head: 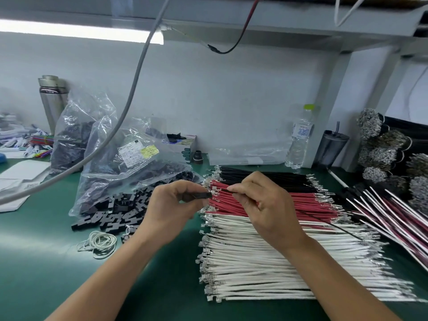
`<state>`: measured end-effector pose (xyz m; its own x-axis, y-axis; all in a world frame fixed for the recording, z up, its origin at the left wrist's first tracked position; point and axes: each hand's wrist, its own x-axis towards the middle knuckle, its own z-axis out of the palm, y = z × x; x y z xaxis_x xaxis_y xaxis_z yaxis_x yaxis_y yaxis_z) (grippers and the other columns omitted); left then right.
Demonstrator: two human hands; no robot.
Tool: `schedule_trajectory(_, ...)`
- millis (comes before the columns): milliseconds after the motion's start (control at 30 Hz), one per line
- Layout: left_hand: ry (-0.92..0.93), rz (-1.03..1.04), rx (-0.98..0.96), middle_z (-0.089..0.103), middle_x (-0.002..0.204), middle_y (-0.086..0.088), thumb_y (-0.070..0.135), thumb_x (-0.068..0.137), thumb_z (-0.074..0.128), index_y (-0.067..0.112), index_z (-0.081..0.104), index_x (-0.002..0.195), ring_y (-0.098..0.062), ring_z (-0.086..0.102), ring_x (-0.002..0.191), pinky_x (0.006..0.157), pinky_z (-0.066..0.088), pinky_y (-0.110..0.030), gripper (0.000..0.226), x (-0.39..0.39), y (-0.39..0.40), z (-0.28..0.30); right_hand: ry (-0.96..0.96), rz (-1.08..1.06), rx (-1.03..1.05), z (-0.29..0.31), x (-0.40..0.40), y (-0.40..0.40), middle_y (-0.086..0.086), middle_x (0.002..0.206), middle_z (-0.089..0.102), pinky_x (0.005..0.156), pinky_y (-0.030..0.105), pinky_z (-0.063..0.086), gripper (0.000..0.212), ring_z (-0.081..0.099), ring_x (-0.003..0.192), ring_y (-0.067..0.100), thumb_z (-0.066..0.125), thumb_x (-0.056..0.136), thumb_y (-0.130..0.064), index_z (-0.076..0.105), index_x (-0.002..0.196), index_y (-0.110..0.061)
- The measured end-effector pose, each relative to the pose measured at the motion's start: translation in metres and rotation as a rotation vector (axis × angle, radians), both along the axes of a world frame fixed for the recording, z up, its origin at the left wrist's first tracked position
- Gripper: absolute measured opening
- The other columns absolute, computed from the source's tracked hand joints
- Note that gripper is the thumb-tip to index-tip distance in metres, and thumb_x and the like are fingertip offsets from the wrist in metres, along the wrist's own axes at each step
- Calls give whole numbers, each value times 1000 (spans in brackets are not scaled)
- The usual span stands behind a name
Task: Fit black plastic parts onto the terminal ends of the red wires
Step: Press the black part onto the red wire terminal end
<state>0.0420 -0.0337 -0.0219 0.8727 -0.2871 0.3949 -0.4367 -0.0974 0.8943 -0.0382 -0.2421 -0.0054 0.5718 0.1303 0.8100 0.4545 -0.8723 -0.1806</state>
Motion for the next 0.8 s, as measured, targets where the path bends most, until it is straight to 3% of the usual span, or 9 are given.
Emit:
schedule_trajectory(167,101,-97,-134,79,81,-6,16,67,89,26,83,87,-16,66,60,57,59,-23,23,-7,-1,4,34,-7,-3,1,-1,4,-10,87,59,61,17,47,11,51,72,1,70,94,-19,78,102,-17)
schedule_trajectory(333,169,-132,-193,78,81,-12,18,61,87,17,83,87,-20,66,62,58,59,-26,26,-7,0,6,22,-18,-38,4,-2,6,-9,85,58,60,18,46,13,51,71,3,67,96,-23,78,103,-19)
schedule_trajectory(567,164,-152,-186,79,81,-8,24,60,88,25,84,85,-15,68,57,57,58,-21,26,-9,1,7,-1,-40,27,5,-3,5,-9,86,59,66,14,45,6,54,75,4,75,90,-17,78,95,-15)
schedule_trajectory(800,168,-155,-181,79,84,-11,35,54,90,23,84,88,-20,68,62,61,61,-26,37,-6,0,4,44,34,62,7,-6,8,-8,83,58,63,26,51,7,57,75,9,75,90,-16,80,94,-16)
